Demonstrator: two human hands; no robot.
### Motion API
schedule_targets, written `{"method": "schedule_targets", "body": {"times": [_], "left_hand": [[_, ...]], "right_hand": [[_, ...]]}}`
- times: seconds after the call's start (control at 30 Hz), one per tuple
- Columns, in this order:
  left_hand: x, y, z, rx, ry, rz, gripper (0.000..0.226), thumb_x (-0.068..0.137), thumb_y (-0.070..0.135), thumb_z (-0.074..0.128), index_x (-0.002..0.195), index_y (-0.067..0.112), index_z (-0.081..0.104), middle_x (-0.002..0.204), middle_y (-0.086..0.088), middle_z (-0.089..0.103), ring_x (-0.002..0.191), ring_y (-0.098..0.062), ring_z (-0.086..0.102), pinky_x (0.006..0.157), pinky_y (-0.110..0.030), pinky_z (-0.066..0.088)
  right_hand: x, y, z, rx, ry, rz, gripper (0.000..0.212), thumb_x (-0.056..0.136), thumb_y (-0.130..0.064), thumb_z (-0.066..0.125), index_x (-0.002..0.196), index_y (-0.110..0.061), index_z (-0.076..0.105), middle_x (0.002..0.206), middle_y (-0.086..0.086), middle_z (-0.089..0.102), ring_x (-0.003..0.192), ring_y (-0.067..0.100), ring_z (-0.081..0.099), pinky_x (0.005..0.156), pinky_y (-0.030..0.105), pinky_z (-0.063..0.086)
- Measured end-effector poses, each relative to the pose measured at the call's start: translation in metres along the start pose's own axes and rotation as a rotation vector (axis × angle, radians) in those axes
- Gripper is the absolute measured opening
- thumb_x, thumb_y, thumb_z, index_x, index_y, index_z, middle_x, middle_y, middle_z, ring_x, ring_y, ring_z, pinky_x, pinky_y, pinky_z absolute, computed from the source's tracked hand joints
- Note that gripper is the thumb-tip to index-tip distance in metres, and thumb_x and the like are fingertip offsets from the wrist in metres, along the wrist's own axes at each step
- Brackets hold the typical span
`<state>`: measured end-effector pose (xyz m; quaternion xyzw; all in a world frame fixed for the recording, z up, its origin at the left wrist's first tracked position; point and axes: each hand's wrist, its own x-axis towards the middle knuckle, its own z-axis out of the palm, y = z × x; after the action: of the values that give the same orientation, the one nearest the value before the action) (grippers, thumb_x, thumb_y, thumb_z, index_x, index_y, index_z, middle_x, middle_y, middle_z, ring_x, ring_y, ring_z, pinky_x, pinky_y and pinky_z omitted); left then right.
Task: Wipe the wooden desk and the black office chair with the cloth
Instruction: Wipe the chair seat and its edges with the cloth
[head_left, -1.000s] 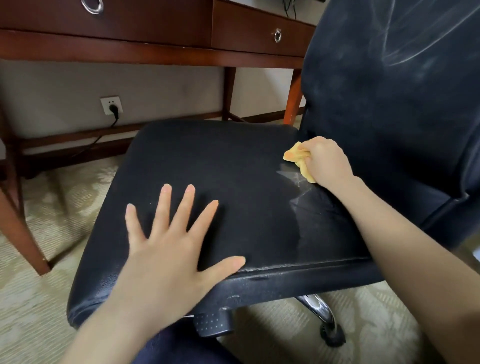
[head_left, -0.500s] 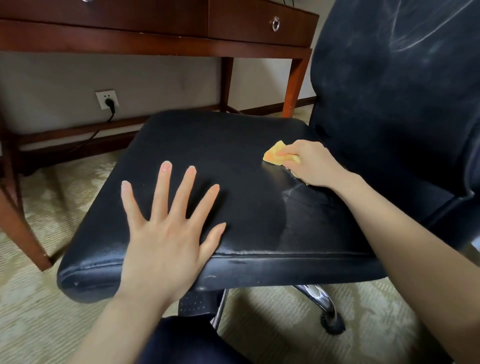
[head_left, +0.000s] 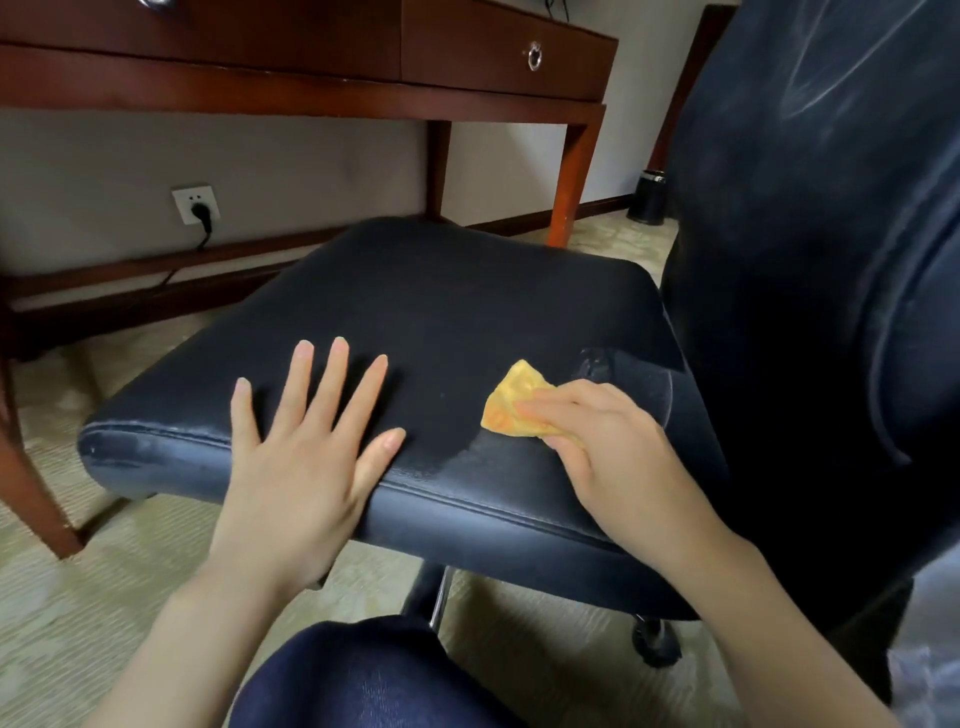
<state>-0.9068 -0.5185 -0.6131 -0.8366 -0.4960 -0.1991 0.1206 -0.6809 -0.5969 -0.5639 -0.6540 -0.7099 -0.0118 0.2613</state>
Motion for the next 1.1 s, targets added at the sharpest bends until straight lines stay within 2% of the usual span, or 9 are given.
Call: {"method": "schedule_targets", "body": {"times": [0.13,0.23,0.37,0.53,0.63,0.73,0.83,0.97,1.1], "left_hand": [[0.002,-0.004,0.002,-0.012,0.003,0.005,0.066,0.1,0.05,0.004,0.147,0.014,0.033,0.149,-0.014,0.038,0.141,-0.035,0.024,0.102,-0.064,0.023],[0.003,-0.001,0.001,-0.024,-0.003,-0.006,0.066,0.099,0.051,0.005,0.146,0.016,0.034,0.149,-0.012,0.038,0.141,-0.034,0.025,0.104,-0.062,0.02],[-0.001,0.006,0.001,-0.046,-0.002,-0.051,0.062,0.097,0.05,0.015,0.147,0.018,0.034,0.149,-0.011,0.04,0.143,-0.03,0.023,0.105,-0.063,0.015],[0.0,0.026,-0.013,-0.054,0.09,-0.071,0.059,0.094,0.045,0.026,0.14,0.014,0.045,0.144,-0.01,0.046,0.14,-0.032,0.03,0.105,-0.069,0.008],[0.004,0.045,-0.019,-0.127,0.164,-0.073,0.055,0.094,0.041,0.028,0.136,0.013,0.049,0.144,-0.009,0.047,0.141,-0.03,0.03,0.108,-0.066,0.004],[0.009,0.058,-0.015,-0.114,0.141,-0.052,0.054,0.095,0.041,0.026,0.136,0.014,0.051,0.146,-0.01,0.044,0.141,-0.031,0.03,0.108,-0.066,0.006],[0.012,0.058,-0.009,-0.083,0.101,-0.05,0.055,0.096,0.042,0.024,0.136,0.016,0.051,0.147,-0.01,0.043,0.141,-0.032,0.03,0.11,-0.063,0.01],[0.014,0.055,-0.008,-0.084,0.081,-0.068,0.055,0.097,0.042,0.023,0.137,0.018,0.05,0.147,-0.01,0.043,0.141,-0.032,0.031,0.11,-0.059,0.014],[0.013,0.054,-0.007,-0.091,0.078,-0.07,0.054,0.097,0.043,0.023,0.135,0.018,0.052,0.145,-0.011,0.045,0.139,-0.032,0.034,0.11,-0.057,0.017]], "right_hand": [[0.003,0.028,-0.007,-0.042,0.053,0.175,0.043,0.089,0.006,0.048,0.116,-0.02,0.068,0.116,0.0,0.062,0.108,0.024,0.053,0.095,0.036,0.041],[0.013,0.054,-0.011,-0.159,0.09,0.288,0.042,0.087,0.007,0.047,0.113,-0.018,0.069,0.113,0.008,0.062,0.106,0.032,0.054,0.09,0.044,0.046],[0.039,0.076,-0.016,-0.271,0.059,0.466,0.045,0.092,0.0,0.045,0.126,-0.024,0.061,0.123,0.009,0.056,0.112,0.033,0.052,0.091,0.039,0.045],[0.084,0.086,-0.017,-0.309,-0.009,0.564,0.047,0.092,0.0,0.046,0.135,-0.017,0.053,0.131,0.013,0.053,0.119,0.032,0.05,0.096,0.037,0.042],[0.105,0.087,-0.017,-0.324,-0.082,0.538,0.053,0.087,0.004,0.052,0.137,-0.013,0.05,0.131,0.014,0.055,0.119,0.032,0.051,0.094,0.035,0.044],[0.109,0.086,-0.016,-0.341,-0.129,0.457,0.051,0.088,0.002,0.054,0.137,-0.011,0.05,0.134,0.015,0.052,0.12,0.032,0.05,0.095,0.033,0.043],[0.091,0.078,-0.009,-0.315,-0.126,0.285,0.04,0.097,-0.007,0.044,0.135,-0.017,0.054,0.13,0.014,0.052,0.117,0.034,0.05,0.097,0.035,0.04],[0.051,0.045,0.0,-0.238,-0.111,0.054,0.047,0.093,0.002,0.042,0.125,-0.026,0.061,0.112,0.011,0.056,0.1,0.034,0.051,0.089,0.04,0.041],[0.012,0.002,0.002,-0.125,-0.076,-0.043,0.054,0.094,0.005,0.042,0.13,-0.034,0.055,0.122,-0.002,0.052,0.103,0.021,0.044,0.091,0.031,0.041]]}}
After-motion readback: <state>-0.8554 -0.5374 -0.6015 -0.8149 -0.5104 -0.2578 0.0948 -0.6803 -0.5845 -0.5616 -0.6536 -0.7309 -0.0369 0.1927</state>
